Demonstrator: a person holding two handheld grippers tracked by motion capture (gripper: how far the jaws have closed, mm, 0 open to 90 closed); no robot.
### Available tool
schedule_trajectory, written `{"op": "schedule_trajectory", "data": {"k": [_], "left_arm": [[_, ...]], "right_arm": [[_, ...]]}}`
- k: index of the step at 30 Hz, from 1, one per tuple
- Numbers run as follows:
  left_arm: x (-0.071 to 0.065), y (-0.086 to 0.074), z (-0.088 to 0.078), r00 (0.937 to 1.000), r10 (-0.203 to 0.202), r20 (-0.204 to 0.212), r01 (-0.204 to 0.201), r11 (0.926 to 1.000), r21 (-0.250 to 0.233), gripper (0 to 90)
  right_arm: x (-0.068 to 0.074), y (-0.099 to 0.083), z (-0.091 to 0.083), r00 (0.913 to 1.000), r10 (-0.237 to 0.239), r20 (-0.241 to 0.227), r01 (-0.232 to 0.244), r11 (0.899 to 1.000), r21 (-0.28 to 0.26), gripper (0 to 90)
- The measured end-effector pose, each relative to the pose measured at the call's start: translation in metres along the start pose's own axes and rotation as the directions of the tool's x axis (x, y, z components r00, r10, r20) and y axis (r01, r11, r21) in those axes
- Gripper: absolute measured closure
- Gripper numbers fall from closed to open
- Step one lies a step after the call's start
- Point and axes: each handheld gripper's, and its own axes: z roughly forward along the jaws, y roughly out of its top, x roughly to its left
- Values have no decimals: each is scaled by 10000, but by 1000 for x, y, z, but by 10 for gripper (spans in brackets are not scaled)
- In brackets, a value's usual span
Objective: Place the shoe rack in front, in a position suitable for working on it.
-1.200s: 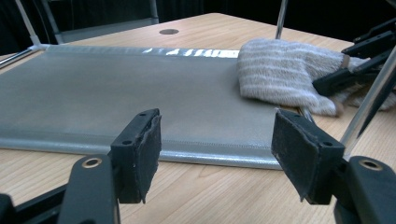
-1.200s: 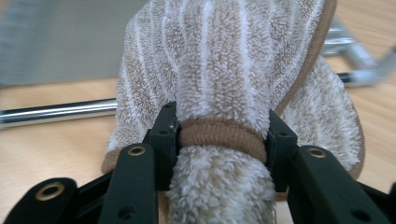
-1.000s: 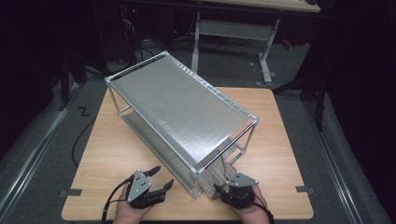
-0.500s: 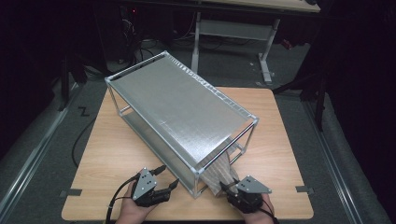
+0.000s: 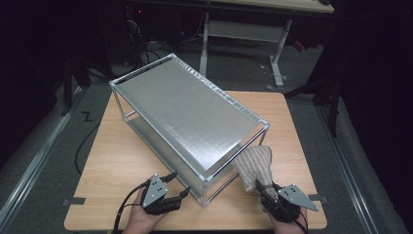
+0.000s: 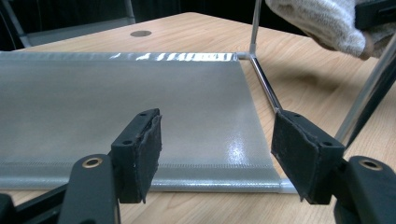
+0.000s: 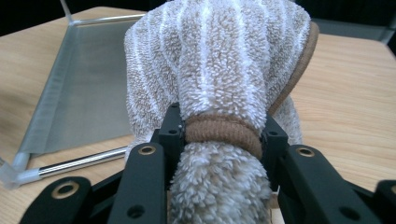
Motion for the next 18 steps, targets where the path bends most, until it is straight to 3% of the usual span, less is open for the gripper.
{"op": "schedule_trajectory", "data": {"k": [8,18], "left_arm": [[-1,0,4,9999,43,122,-44,10000,33,336],[-2,-1,3,10000,-35,86,35,10000,51,336]], "right_arm": [[0,14,-23,9998,6,195,13,9950,-1001,634],[7,49,-44,9998,-188,26,189,9729,-2304,634]]}}
